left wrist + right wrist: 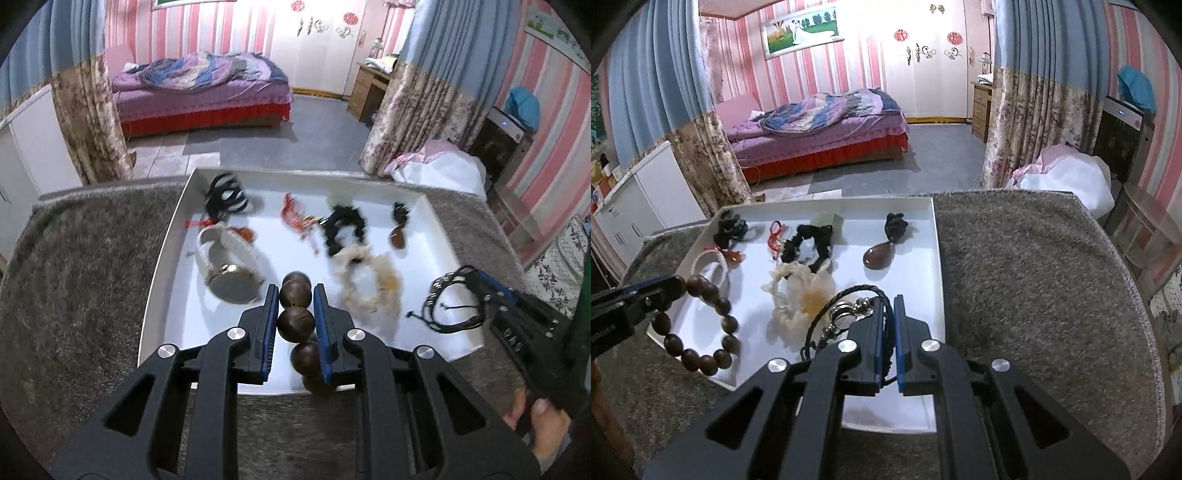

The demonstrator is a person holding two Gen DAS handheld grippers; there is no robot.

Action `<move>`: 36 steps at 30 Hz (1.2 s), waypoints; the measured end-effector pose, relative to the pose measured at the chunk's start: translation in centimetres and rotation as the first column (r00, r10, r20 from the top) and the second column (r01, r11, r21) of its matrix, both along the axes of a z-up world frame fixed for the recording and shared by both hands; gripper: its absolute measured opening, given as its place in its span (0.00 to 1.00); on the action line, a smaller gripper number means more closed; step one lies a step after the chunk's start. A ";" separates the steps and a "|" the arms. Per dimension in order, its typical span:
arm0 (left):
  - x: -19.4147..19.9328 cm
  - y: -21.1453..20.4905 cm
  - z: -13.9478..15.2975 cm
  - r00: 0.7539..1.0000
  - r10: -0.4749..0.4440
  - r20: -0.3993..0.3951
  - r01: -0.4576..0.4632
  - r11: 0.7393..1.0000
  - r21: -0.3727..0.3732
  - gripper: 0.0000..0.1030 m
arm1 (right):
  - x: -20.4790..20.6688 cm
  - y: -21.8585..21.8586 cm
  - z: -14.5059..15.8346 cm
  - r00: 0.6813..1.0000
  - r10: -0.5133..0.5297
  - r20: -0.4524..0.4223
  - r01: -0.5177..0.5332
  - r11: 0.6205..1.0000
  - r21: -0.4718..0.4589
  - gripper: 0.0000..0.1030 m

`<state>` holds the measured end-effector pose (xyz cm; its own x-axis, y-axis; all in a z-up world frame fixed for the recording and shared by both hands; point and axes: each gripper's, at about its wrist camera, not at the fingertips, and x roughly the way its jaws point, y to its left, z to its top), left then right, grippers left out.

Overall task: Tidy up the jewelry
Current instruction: 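Carry the bead bracelet in the left tool while the right tool carries the leather bracelet to the tray, then open the left tool in the tray while the right tool releases the leather bracelet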

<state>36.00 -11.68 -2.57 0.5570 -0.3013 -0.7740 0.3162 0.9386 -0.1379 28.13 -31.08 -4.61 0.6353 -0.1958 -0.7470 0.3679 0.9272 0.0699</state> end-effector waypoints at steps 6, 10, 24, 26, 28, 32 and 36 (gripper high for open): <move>0.5 1.1 -2.2 1.000 0.028 -0.002 -0.027 0.997 0.075 0.17 | 0.1 0.6 -1.7 0.999 -0.001 -0.041 0.000 1.000 -0.016 0.05; 0.8 1.2 -3.2 0.999 0.035 0.008 -0.035 0.993 0.112 0.17 | 0.1 1.0 -2.5 0.997 0.006 -0.071 -0.007 1.000 -0.015 0.05; 1.0 1.1 -5.2 0.999 0.030 0.018 -0.032 0.985 0.170 0.17 | 1.0 1.0 -4.3 0.986 -0.006 -0.164 0.009 1.000 0.016 0.06; 1.0 1.0 -5.5 0.999 0.031 0.015 -0.033 0.983 0.180 0.17 | 1.0 1.2 -4.6 0.986 -0.008 -0.167 0.009 1.000 0.007 0.08; 1.0 1.0 -5.9 0.999 0.032 0.009 -0.034 0.981 0.189 0.18 | 1.0 1.3 -4.6 0.987 -0.012 -0.161 0.011 1.000 -0.006 0.08; 0.7 1.4 -6.5 0.999 0.036 0.003 -0.036 0.980 0.197 0.18 | 0.9 1.5 -4.5 0.987 -0.014 -0.158 0.011 1.000 -0.021 0.08; 0.5 1.6 -6.3 0.999 0.042 -0.010 -0.039 0.982 0.187 0.18 | 0.9 1.4 -4.3 0.988 -0.009 -0.153 0.006 1.000 -0.020 0.42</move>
